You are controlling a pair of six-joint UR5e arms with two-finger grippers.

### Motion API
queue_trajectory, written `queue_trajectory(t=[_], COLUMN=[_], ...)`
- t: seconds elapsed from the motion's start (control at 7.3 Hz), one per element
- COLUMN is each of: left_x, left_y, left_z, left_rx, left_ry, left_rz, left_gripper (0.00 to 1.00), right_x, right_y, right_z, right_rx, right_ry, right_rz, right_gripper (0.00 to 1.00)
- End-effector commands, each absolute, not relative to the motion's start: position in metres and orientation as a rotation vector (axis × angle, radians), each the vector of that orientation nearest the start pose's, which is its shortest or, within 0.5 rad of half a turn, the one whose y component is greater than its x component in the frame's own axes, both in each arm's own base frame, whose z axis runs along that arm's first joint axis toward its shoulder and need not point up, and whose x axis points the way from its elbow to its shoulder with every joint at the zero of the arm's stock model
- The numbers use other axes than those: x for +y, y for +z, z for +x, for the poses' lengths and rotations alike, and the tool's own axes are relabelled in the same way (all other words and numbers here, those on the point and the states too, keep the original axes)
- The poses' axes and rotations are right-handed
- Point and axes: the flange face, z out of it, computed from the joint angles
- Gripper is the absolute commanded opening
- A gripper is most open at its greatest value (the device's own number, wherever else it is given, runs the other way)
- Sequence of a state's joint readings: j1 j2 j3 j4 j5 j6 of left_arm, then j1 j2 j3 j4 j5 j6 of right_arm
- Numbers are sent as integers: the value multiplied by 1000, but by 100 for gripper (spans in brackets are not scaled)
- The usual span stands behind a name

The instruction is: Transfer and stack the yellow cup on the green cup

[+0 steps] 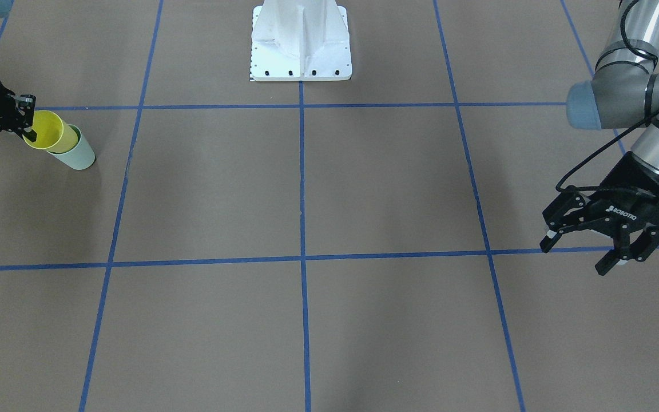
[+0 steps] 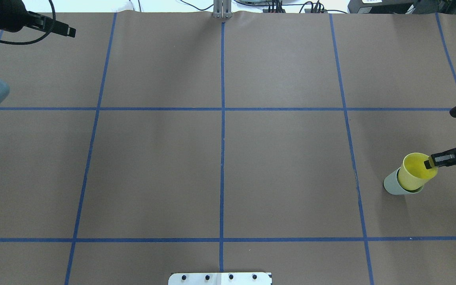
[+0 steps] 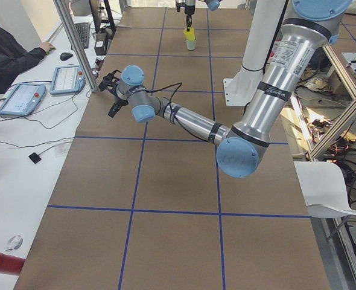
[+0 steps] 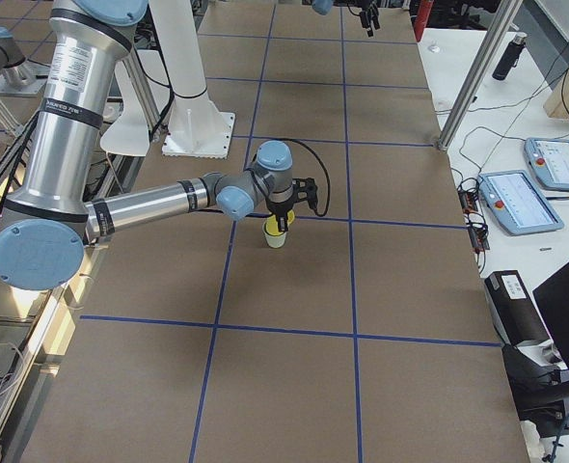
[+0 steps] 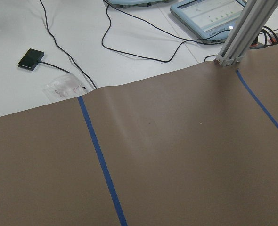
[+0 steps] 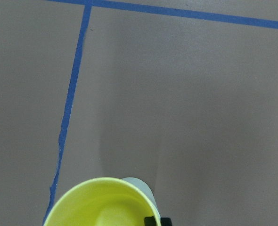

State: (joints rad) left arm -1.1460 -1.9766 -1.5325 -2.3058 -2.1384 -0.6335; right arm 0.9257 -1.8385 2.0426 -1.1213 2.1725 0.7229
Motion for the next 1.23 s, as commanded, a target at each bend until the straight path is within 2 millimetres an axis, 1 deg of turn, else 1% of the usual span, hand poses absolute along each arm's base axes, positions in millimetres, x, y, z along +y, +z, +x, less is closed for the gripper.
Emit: queue_trajectory(t=[0.0,0.14,0.27,0.41,0.55,0.68,0.82,0.96,1.1], left_x=[-629,-629,-634,-633,-628,-616,-600,-575,-543], left_y=[366,375,389,425,456,502,539,581,624], left_z=[196,195,185,152,111,64,34,1,-25], left_rx=[971,978,972,943,905,842,787,741,666], left_ry=[126,133,162,182,225,251,280,279,300], left_rz=[656,629,615,582,553,519,490,444,420], left_gripper=[100,100,100,100,100,100,100,100,100], right_x=[-365,-366,-366,-371,-377,-401,-420,-428,-432], right_y=[497,496,498,502,512,525,552,582,604], right_z=[-182,-181,-180,-172,-163,-147,-125,-105,-75], right_rx=[-858,-858,-855,-847,-834,-817,-777,-728,-690], right_ry=[-129,-126,-124,-112,-85,-90,-145,-188,-223], right_rz=[113,114,111,115,113,156,192,187,187], right_gripper=[100,100,100,100,100,100,100,100,100])
